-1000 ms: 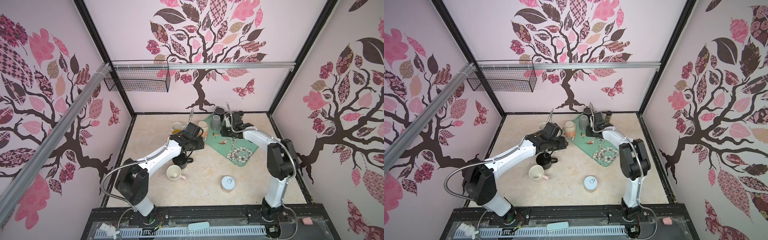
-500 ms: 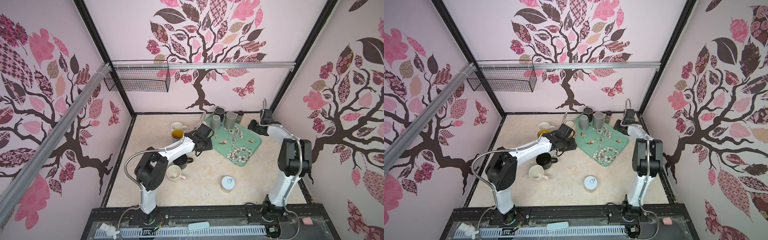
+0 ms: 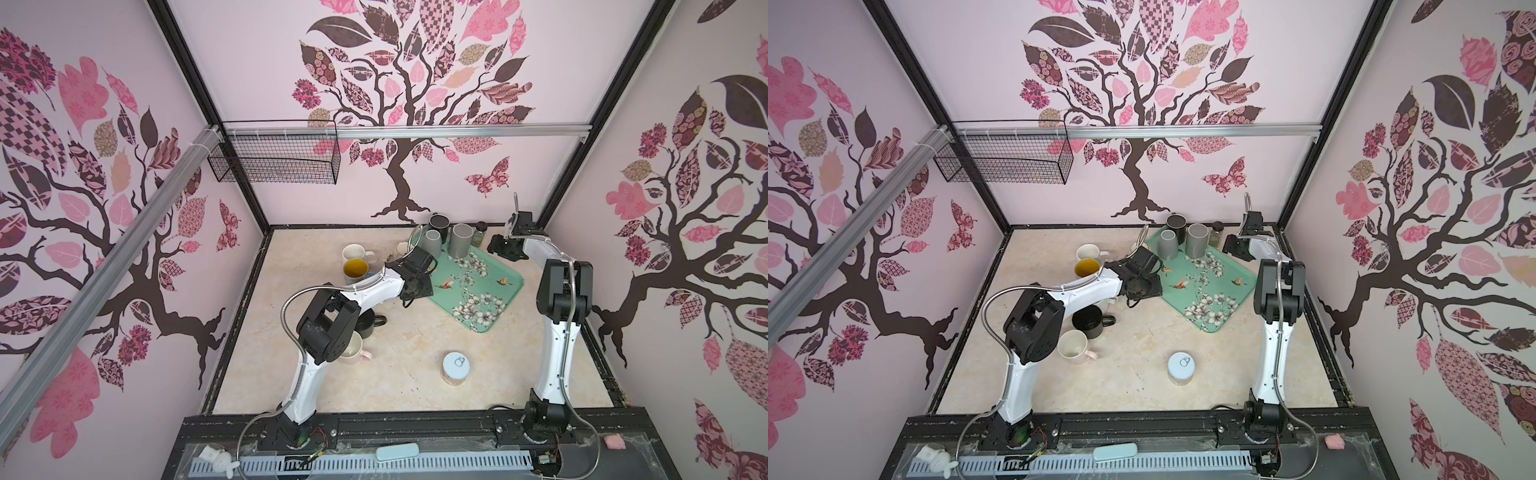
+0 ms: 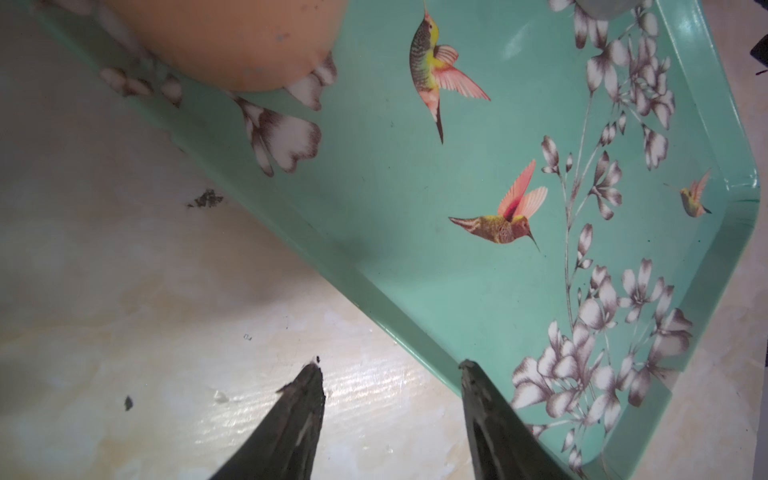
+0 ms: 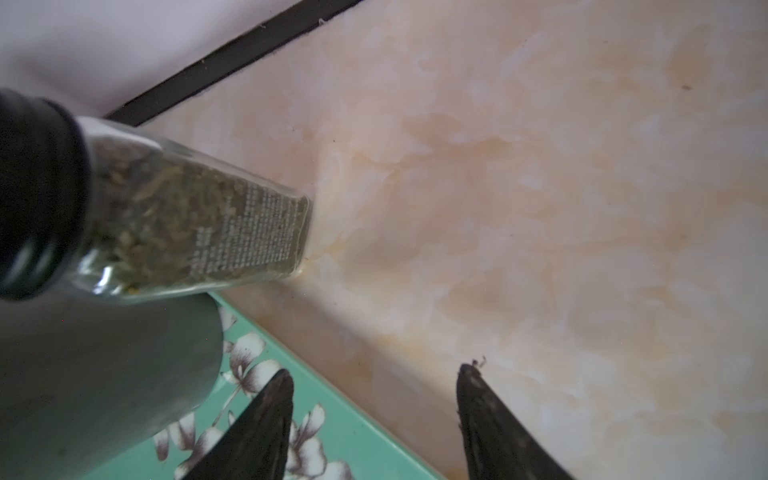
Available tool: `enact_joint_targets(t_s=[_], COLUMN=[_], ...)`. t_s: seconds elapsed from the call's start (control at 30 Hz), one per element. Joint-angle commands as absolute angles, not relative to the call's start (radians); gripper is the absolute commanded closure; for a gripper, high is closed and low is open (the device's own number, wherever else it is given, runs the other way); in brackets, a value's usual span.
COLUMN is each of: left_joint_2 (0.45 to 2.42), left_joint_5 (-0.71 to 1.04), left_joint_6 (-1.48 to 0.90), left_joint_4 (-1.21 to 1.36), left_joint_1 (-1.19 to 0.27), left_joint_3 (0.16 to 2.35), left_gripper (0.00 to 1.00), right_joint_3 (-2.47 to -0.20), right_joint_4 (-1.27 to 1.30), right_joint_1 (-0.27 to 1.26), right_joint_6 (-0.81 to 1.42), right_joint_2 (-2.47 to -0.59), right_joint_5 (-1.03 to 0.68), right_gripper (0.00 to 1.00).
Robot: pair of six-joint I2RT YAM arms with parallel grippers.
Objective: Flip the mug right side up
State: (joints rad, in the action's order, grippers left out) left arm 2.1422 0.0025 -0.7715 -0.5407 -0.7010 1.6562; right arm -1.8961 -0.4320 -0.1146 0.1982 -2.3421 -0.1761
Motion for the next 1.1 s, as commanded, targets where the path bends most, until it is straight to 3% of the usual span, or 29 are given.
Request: enact_joint_targets(t_s=[0.0, 0.57, 1.07], left_joint_2=[2.181, 2.293, 2.295], left_joint_5=[-0.001, 0.042, 0.081], left_joint_6=[-0.786, -0.804, -0.811], left_joint_4=[-0.539, -0.499, -0.453], left_joint_1=[-0.682, -0.670, -0.694], left_joint_3=[1.711, 1.772, 1.728], left_gripper=[0.43, 0.47, 0.66], right_joint_3=[-1.953, -1.593, -1.407], right_joint_4=[-0.527, -0.433, -0.439], right_joint_1=[-0.117, -0.116, -0.110], right_joint_6=[0.146, 0.177, 0.186], right_joint_2=[-2.407, -2.229, -2.150], right_joint_5=[-0.243, -0.349, -0.339], right_gripper=[0.35, 0.53, 0.64])
